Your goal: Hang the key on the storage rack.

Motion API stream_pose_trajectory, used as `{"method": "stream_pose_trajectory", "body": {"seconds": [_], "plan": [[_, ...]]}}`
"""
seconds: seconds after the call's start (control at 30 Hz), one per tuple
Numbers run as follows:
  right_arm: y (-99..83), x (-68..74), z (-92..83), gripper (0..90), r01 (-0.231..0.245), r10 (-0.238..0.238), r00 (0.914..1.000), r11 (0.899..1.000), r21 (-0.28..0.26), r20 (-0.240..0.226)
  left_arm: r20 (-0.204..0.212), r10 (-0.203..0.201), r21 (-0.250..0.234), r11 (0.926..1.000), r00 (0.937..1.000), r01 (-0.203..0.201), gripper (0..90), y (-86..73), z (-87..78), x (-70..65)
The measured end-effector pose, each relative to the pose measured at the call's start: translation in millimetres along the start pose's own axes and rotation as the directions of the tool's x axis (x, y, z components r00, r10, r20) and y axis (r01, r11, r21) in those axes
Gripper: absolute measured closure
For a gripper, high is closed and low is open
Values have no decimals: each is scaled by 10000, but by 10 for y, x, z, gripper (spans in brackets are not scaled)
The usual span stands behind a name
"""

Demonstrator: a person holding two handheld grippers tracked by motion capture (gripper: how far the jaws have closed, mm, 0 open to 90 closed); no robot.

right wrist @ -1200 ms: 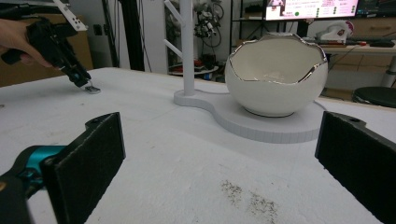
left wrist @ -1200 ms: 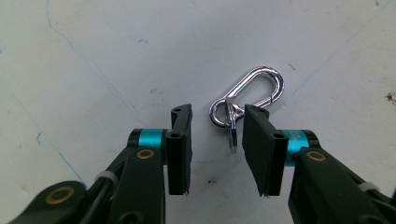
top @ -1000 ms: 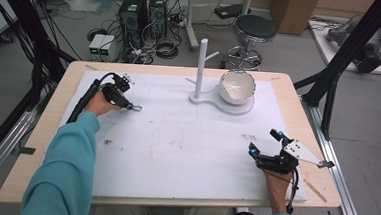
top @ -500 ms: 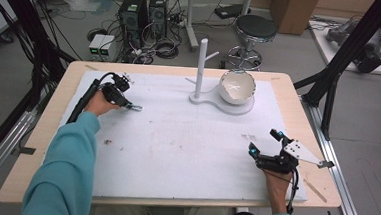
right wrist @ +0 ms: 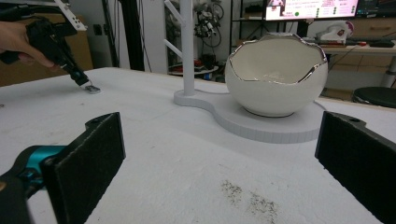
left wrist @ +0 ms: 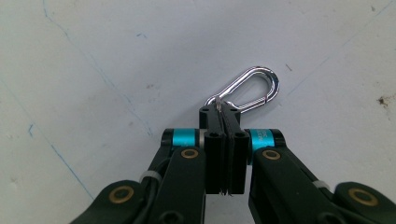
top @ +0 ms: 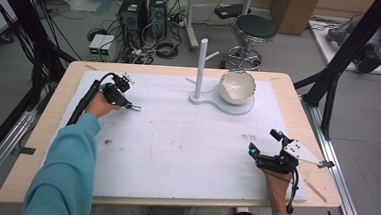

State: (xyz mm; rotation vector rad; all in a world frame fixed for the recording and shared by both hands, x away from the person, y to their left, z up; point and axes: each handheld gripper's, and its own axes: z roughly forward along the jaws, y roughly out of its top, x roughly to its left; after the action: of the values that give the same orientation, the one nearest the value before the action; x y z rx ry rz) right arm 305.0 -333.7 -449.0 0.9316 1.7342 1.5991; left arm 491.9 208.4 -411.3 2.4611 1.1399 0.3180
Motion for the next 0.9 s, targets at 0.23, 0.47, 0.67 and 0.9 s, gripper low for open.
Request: {"method": "stream_pose_trajectory", "body": {"seconds": [0.23, 0.47, 0.67, 0.9], "plan": [[0, -7, 0, 7, -41, 41, 10000, 10000, -32, 18, 398, 85, -486, 9988, 9992, -65, 886, 11, -104, -59], [8, -18, 6, 7, -163, 163, 9998, 9999, 51, 85, 1068, 338, -1724, 9849, 9937, -150, 887, -9, -326, -157], [86, -43, 43, 8, -402, 402, 9992, 9988, 264, -17, 1641, 985, -2763, 9598, 9815, -501, 887, 4, -537, -294], [289, -60, 66, 7, -826, 850, 9938, 9959, 361, -721, 2514, 1864, -3949, 9156, 9498, -751, 886, 6, -768, -486]]}}
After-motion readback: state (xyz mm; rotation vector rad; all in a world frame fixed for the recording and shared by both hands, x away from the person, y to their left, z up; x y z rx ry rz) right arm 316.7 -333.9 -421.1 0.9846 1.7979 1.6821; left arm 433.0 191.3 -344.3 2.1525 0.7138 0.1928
